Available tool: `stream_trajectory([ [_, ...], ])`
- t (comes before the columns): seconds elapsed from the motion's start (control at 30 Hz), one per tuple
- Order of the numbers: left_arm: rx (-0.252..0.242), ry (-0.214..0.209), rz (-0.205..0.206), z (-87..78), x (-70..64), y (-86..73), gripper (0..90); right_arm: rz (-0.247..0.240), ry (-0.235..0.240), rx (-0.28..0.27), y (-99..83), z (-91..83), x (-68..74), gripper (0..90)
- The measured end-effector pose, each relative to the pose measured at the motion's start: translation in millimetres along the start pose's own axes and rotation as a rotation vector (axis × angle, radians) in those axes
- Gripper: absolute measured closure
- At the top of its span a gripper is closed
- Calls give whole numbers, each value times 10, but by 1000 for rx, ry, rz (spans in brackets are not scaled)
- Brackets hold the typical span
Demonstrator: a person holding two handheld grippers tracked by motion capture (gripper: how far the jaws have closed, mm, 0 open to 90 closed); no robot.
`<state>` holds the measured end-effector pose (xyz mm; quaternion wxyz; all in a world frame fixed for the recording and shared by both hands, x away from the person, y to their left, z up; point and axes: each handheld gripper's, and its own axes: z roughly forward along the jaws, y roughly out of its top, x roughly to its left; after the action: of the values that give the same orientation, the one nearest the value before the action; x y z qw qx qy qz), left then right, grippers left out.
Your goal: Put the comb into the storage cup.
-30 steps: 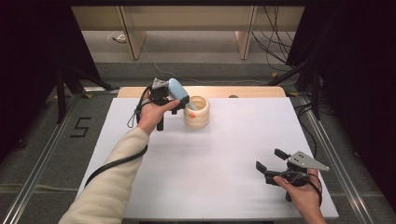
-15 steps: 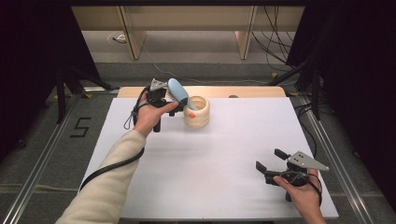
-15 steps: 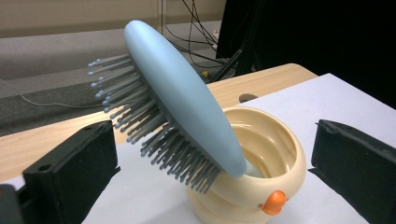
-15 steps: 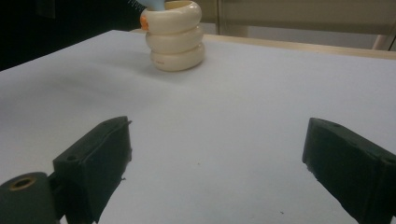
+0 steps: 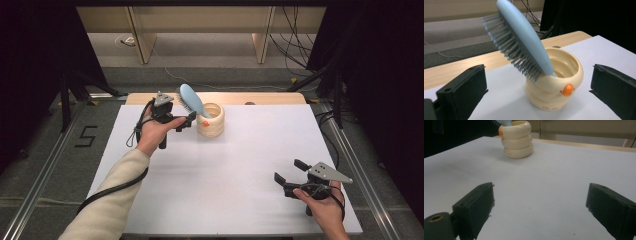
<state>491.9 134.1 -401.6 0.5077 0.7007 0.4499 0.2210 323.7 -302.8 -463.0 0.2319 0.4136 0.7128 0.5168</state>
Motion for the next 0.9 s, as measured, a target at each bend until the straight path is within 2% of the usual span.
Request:
stream_trajectory([
  [0.5,-2,-3,8,-186,-82,-269,0,-3,-1,0,1,2,6,91],
  [0.7,-5,-20,7,-257,-138,-379,0,-3,-1,-2,4,0,7,91],
  [0.9,-4,-34,25,-334,-209,-476,0,-4,-1,-3,6,-3,7,91],
])
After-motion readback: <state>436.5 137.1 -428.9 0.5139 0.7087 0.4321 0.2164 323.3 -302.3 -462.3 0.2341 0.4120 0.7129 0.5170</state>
